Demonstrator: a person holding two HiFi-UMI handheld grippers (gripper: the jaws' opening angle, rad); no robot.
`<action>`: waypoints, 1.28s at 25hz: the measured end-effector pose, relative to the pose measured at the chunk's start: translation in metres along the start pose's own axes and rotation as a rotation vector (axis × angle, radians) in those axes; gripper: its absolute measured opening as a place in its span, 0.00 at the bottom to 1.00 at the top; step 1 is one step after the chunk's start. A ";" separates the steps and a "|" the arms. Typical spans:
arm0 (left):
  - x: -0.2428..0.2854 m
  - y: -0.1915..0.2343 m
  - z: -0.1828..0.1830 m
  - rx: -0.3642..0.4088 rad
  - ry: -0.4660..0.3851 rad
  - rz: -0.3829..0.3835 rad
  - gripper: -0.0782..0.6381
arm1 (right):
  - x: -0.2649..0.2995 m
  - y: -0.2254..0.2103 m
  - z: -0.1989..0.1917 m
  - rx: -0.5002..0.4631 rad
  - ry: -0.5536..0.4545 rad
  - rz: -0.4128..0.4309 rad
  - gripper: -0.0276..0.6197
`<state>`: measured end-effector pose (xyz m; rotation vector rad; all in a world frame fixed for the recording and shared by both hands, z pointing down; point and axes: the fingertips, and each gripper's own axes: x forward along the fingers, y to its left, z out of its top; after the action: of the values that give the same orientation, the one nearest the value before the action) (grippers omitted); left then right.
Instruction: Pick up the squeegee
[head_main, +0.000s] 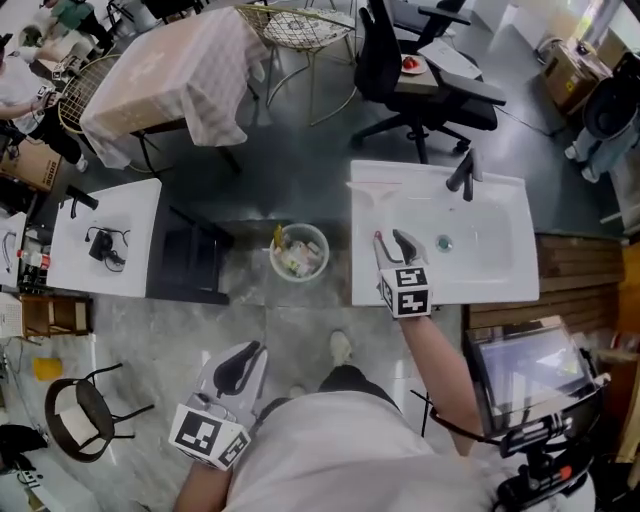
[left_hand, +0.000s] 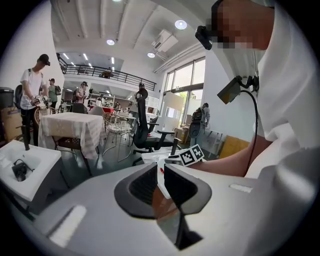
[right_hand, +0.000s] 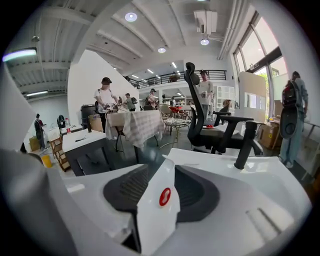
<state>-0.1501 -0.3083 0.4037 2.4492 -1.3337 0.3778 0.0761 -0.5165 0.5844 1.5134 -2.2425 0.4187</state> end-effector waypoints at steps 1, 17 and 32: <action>0.002 0.003 0.001 -0.003 0.004 0.014 0.18 | 0.010 -0.004 -0.002 0.003 0.009 -0.005 0.27; 0.017 0.041 0.005 -0.034 0.063 0.156 0.18 | 0.128 -0.040 -0.018 0.066 0.099 -0.125 0.30; 0.008 0.051 -0.004 -0.019 0.077 0.176 0.18 | 0.139 -0.050 -0.028 0.082 0.098 -0.195 0.23</action>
<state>-0.1887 -0.3390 0.4180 2.2847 -1.5174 0.4945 0.0809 -0.6345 0.6769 1.6960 -2.0033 0.5188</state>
